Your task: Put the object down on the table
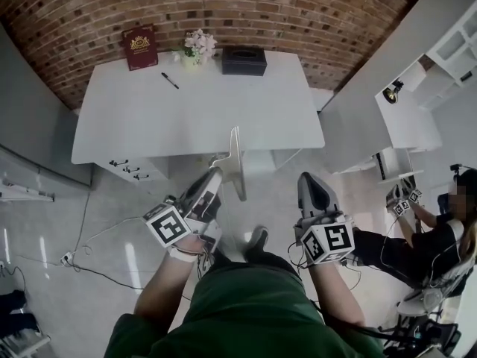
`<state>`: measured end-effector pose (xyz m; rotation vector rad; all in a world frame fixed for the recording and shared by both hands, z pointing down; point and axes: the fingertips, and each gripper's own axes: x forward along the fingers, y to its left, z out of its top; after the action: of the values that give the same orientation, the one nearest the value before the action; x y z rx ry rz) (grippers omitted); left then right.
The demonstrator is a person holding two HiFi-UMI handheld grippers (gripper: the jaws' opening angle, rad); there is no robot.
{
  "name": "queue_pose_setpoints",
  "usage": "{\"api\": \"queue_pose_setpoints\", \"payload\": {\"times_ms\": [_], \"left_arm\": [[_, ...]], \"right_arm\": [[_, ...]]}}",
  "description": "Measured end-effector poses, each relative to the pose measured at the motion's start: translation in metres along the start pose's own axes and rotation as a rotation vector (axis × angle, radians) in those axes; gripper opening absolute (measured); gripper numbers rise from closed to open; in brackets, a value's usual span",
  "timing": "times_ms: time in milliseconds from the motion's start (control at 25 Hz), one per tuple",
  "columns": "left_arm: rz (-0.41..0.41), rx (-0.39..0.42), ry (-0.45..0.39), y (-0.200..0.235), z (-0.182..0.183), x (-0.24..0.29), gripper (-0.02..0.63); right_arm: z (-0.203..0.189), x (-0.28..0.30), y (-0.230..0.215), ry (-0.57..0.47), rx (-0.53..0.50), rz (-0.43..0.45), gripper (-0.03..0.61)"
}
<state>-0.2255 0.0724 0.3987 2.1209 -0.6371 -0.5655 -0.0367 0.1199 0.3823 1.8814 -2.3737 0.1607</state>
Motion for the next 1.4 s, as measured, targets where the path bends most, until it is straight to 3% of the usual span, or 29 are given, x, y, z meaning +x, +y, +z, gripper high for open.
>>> {"api": "queue_pose_setpoints", "payload": {"times_ms": [200, 480, 1000, 1240, 1400], "left_arm": [[0.000, 0.015, 0.008, -0.001, -0.004, 0.015, 0.014], [0.055, 0.036, -0.006, 0.003, -0.011, 0.047, 0.014], [0.203, 0.081, -0.025, 0.000, -0.074, 0.164, 0.014], [0.246, 0.052, -0.015, 0.012, -0.096, 0.195, 0.014], [0.217, 0.019, -0.016, 0.036, -0.101, 0.216, 0.014]], "right_arm": [[-0.009, 0.009, -0.018, -0.003, 0.032, 0.000, 0.003], [-0.016, 0.036, -0.046, -0.018, 0.070, 0.079, 0.003], [-0.021, 0.066, -0.179, -0.016, 0.145, 0.229, 0.002], [-0.026, 0.073, -0.223, -0.013, 0.182, 0.222, 0.002], [-0.033, 0.082, -0.235, 0.000, 0.196, 0.212, 0.003]]}}
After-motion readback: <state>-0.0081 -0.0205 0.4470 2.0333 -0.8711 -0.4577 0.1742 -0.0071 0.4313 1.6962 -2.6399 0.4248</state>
